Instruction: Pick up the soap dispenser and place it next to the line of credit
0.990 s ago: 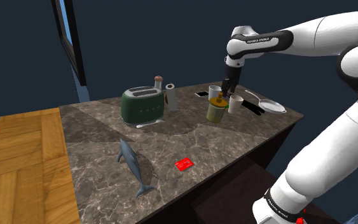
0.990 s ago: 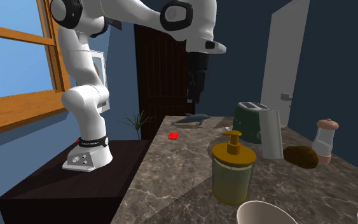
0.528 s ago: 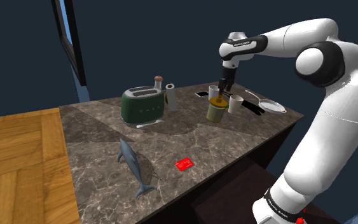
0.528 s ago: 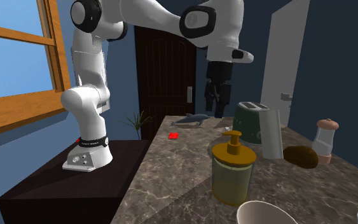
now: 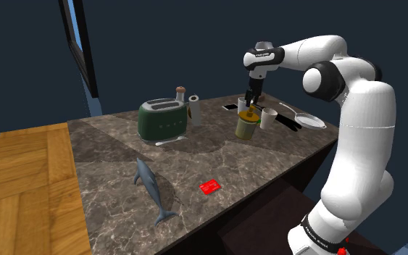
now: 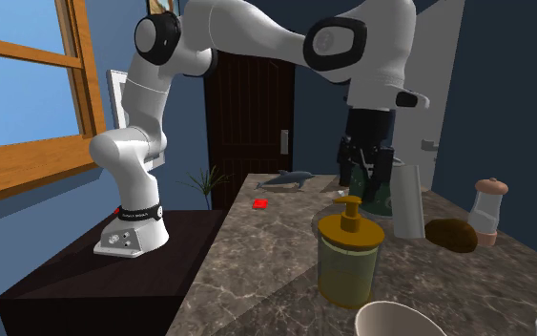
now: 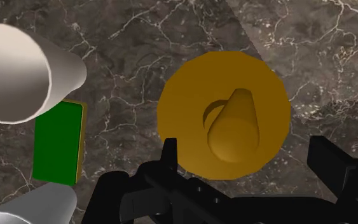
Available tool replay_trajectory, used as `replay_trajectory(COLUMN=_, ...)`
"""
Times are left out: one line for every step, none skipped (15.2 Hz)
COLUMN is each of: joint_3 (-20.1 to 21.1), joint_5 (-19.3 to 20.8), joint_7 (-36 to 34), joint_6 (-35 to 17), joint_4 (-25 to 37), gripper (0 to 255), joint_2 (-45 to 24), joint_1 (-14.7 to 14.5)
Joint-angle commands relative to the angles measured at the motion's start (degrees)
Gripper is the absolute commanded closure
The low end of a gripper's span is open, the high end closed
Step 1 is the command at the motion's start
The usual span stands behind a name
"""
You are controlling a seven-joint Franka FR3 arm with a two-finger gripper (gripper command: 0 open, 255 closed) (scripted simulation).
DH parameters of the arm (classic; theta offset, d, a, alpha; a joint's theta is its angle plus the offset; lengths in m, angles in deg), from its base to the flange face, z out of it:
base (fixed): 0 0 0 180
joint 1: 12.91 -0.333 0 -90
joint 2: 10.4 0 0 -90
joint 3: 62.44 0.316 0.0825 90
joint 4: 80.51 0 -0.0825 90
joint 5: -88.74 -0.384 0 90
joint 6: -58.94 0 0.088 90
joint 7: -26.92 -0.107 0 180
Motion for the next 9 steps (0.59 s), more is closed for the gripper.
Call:
replay_trajectory(joint_3=0.1, joint_5=-0.3, joint_7=0.4, joint_6=-1.1, joint_4=-0.2, gripper=0, joint_2=-0.9, joint_1=0.3)
replay_trajectory(joint_3=0.1, joint_5=-0.3, joint_7=0.4, joint_6=-1.9, joint_4=-0.9, gripper=0, joint_2=-0.9, joint_1=0.3)
replay_trajectory(joint_3=0.1, joint_5=-0.3, joint_7=0.4, joint_6=-2.6, joint_4=-1.6, gripper=0, joint_2=-1.0, joint_1=0.3)
replay_trajectory(joint_3=0.1, joint_5=-0.4, joint_7=0.4, joint_6=-3.4, joint_4=-2.3, gripper=0, joint_2=-1.1, joint_1=0.3)
replay_trajectory(joint_3=0.1, joint_5=-0.4, joint_7=0.4, joint_6=-4.1, joint_4=-3.0, gripper=0, joint_2=-1.1, joint_1=0.2)
replay_trajectory(joint_3=0.1, joint_5=-0.4, joint_7=0.5, joint_6=-4.5, joint_4=-3.3, gripper=0, joint_2=-1.2, joint_1=0.2)
replay_trajectory(joint_3=0.1, joint_5=-0.4, joint_7=0.5, joint_6=-4.5, joint_4=-3.3, gripper=0, joint_2=-1.2, joint_1=0.2)
replay_trajectory(joint_3=0.1, joint_5=-0.4, joint_7=0.5, joint_6=-4.5, joint_4=-3.3, gripper=0, joint_2=-1.2, joint_1=0.2)
replay_trajectory(joint_3=0.1, joint_5=-0.4, joint_7=0.5, joint_6=-4.5, joint_4=-3.3, gripper=0, joint_2=-1.2, joint_1=0.2)
